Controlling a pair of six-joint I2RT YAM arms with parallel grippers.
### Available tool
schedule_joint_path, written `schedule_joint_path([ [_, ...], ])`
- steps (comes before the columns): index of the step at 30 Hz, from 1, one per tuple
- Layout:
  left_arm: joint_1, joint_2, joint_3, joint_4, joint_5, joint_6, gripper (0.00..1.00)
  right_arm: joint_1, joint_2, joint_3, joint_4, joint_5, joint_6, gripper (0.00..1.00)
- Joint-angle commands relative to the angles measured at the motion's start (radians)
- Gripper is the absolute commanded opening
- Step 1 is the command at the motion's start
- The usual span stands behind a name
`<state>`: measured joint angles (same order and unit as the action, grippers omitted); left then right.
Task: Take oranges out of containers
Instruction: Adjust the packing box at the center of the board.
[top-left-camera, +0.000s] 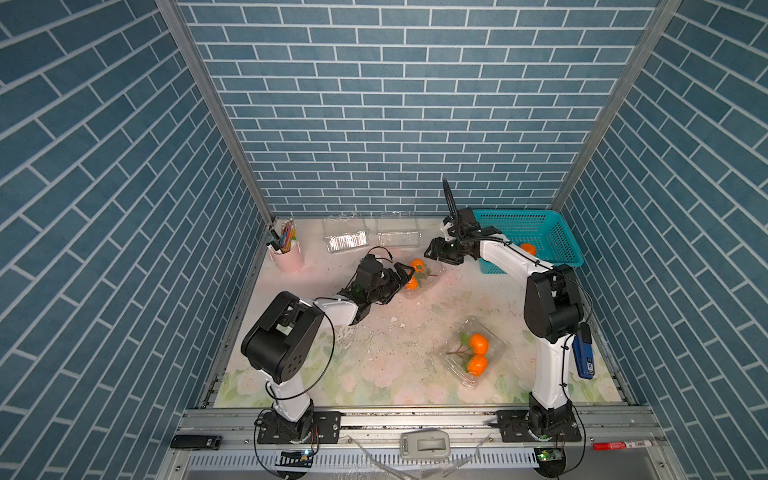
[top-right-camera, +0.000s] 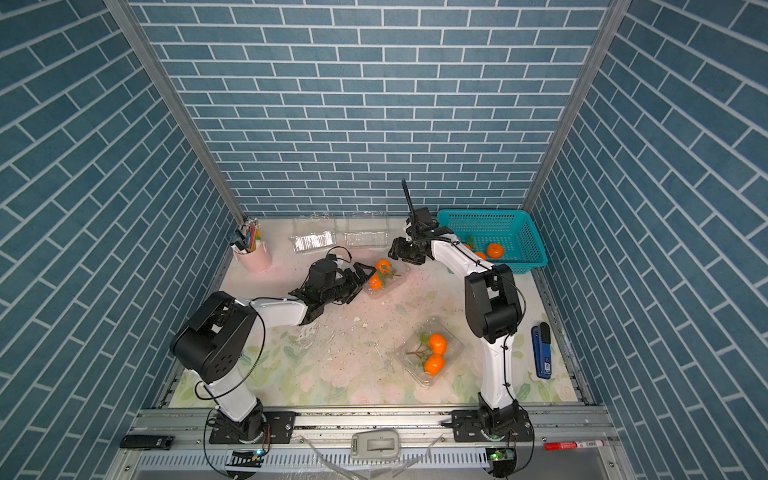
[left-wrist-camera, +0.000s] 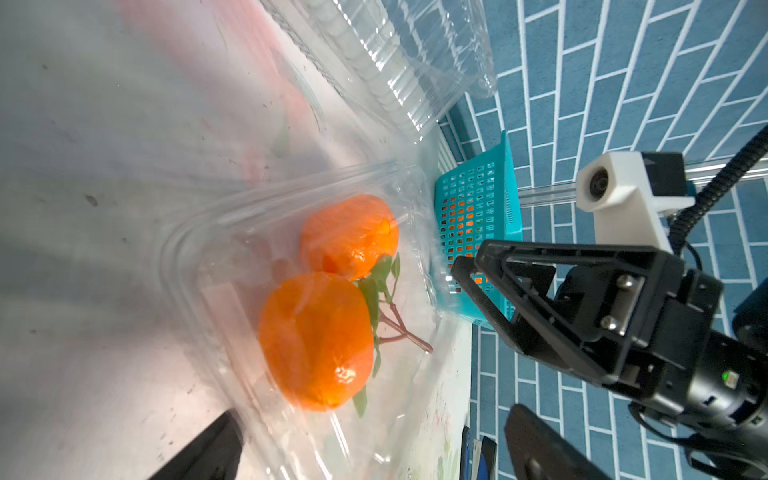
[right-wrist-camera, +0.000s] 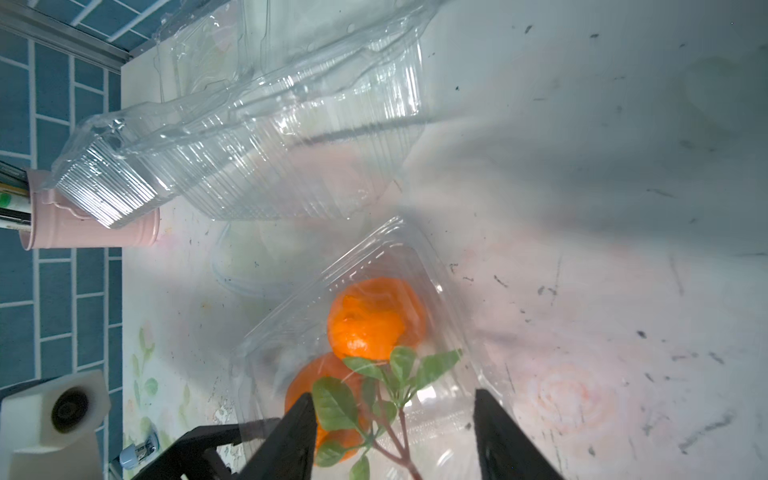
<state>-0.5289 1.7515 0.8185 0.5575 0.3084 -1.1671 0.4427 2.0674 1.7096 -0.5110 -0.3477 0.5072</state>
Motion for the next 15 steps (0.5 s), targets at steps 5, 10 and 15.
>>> schedule_joint_path([
  [5, 0.031, -0.117, -0.061, -0.146, -0.036, 0.093, 0.99, -0.028, -0.172, -0.104, -0.038, 0.102, -0.031, 0.71],
  [10, 0.067, -0.182, 0.081, -0.456, -0.14, 0.292, 0.99, -0.02, -0.343, -0.396, 0.207, 0.011, 0.186, 0.81],
  [15, 0.078, -0.065, 0.304, -0.58, -0.115, 0.413, 0.99, 0.039, -0.385, -0.579, 0.454, -0.069, 0.376, 0.84],
])
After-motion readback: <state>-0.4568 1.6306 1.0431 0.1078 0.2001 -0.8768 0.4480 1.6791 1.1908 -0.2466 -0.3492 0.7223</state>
